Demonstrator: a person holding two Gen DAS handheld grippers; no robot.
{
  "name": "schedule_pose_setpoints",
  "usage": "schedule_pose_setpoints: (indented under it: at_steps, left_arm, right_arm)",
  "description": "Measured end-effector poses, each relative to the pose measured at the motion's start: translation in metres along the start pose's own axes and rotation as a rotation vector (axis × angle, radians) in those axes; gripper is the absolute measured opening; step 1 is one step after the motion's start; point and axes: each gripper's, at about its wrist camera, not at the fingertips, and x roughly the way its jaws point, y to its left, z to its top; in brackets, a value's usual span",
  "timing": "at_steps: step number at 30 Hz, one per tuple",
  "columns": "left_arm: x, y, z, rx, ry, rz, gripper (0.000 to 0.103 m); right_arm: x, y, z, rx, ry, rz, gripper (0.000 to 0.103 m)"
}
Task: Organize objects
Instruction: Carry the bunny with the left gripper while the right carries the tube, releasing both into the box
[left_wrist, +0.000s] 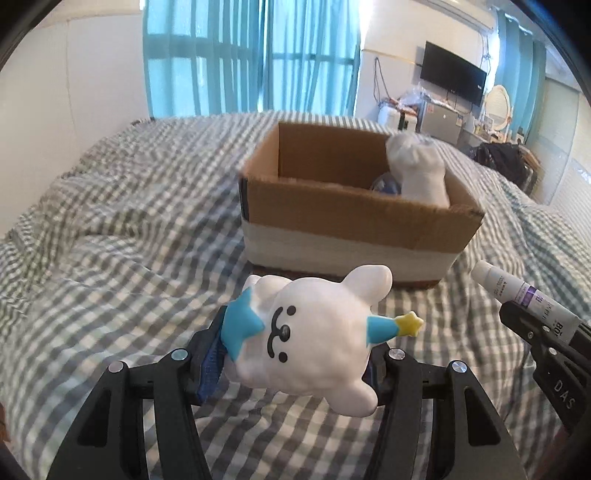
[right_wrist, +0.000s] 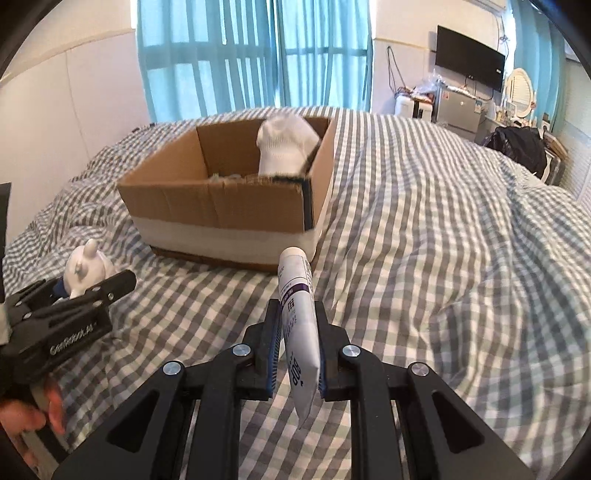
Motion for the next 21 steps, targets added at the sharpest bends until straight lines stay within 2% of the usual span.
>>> schedule_pose_setpoints:
  at_steps: [5,11,21]
  left_arm:
    - [-0.026,-0.008,0.017,0.001,-0.060,0.009,0.060]
    - [-0.037,-0.011,0.053,0.008,-0.119,0.013,0.060]
    - [-0.030,-0.011,0.119,0.011,-0.189,0.033,0.060]
  right_arm:
    - [-0.019,0.002,0.018,0.000,-0.055,0.002,0.015]
    - [-0.032,0.006,0.062,-0.014,-0.131,-0.007,0.015]
    - [-0.006,0.008,0.135,-0.017,-0.168,0.020,0.015]
